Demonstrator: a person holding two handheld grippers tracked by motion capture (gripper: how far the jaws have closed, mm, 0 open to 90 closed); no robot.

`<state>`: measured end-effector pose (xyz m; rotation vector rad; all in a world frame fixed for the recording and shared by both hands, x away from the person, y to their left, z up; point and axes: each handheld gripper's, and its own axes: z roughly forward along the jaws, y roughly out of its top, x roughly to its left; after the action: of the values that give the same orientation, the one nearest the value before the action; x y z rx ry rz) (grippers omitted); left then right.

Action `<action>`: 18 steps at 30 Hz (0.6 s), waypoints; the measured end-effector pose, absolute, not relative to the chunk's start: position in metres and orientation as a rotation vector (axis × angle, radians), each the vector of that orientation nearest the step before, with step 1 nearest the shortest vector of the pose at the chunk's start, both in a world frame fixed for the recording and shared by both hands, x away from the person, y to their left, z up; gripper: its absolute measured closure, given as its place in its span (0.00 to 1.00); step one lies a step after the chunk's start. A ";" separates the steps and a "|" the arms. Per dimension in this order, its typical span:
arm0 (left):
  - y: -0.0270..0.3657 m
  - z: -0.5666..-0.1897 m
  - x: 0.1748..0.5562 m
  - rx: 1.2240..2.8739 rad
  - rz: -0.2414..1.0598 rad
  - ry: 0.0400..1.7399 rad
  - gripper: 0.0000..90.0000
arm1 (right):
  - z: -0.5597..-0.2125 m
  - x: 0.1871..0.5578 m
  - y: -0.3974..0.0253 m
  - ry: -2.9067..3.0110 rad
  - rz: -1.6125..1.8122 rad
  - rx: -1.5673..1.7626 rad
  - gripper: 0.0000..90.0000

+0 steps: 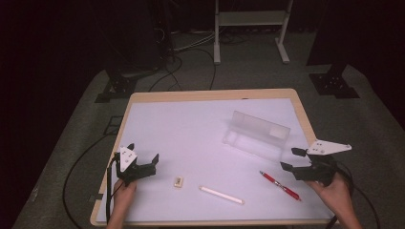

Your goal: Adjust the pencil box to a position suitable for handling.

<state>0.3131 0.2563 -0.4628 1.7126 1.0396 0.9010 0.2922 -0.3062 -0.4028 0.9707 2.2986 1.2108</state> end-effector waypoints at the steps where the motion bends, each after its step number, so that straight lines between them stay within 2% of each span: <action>1: 0.257 -0.463 0.313 1.713 0.900 1.041 0.00 | -0.402 0.294 -0.304 2.304 1.206 0.963 0.31; 18: 0.256 -0.463 0.313 1.710 0.905 1.045 0.00 | -0.398 0.344 -0.261 2.408 1.098 0.906 0.31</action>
<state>0.3134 0.2562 -0.4629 1.7105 1.0446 0.9048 0.3439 -0.2606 -0.3983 0.9061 2.4076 1.0976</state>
